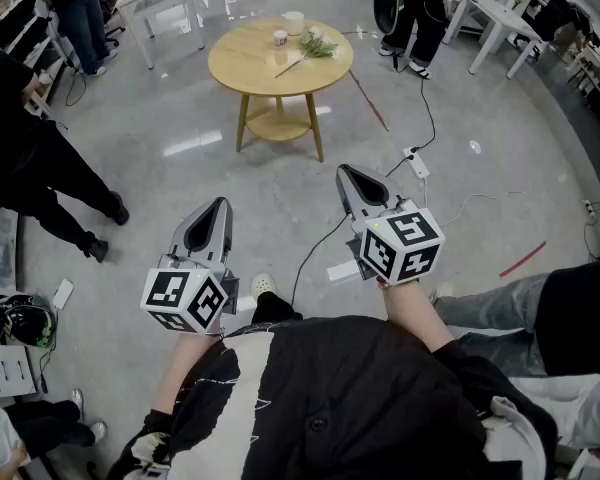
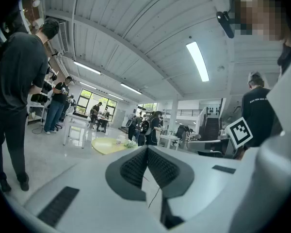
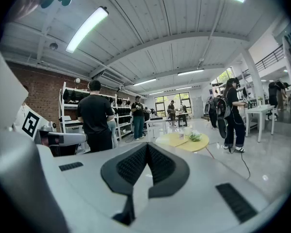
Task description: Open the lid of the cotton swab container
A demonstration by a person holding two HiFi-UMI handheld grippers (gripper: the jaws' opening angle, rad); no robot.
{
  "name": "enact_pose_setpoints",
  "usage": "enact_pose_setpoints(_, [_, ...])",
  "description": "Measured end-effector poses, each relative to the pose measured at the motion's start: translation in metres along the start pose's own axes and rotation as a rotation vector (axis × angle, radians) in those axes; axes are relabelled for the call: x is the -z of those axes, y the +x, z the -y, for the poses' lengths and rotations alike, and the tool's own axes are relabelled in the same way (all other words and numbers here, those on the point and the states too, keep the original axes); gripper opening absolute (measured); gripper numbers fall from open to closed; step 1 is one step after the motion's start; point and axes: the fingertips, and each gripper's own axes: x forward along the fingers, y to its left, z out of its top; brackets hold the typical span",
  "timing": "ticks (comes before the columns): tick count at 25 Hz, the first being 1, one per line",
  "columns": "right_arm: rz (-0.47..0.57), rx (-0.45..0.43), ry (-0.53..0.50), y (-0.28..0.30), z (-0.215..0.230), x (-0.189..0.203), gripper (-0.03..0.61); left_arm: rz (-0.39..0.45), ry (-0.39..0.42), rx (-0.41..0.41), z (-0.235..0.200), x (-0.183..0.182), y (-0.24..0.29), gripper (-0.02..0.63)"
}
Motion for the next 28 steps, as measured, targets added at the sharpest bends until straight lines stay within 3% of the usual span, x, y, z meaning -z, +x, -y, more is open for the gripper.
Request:
enact_pose_setpoints(8, [-0.020,0.007,0.012,0.006,0.011,0.007,0.006,-0.016,-0.012,-0.001,-0.002,0.007,0.012,0.009])
enact_pose_setpoints(14, [-0.011,0.034,0.063,0.039,0.024,0.003,0.006,-0.018,-0.019,0.006,-0.030,0.000,0.036,0.009])
enact_pose_setpoints(28, [0.051,0.095,0.076,0.165,0.040,-0.058,0.006,0.009,0.026,0.117,-0.125,-0.072,0.142,0.009])
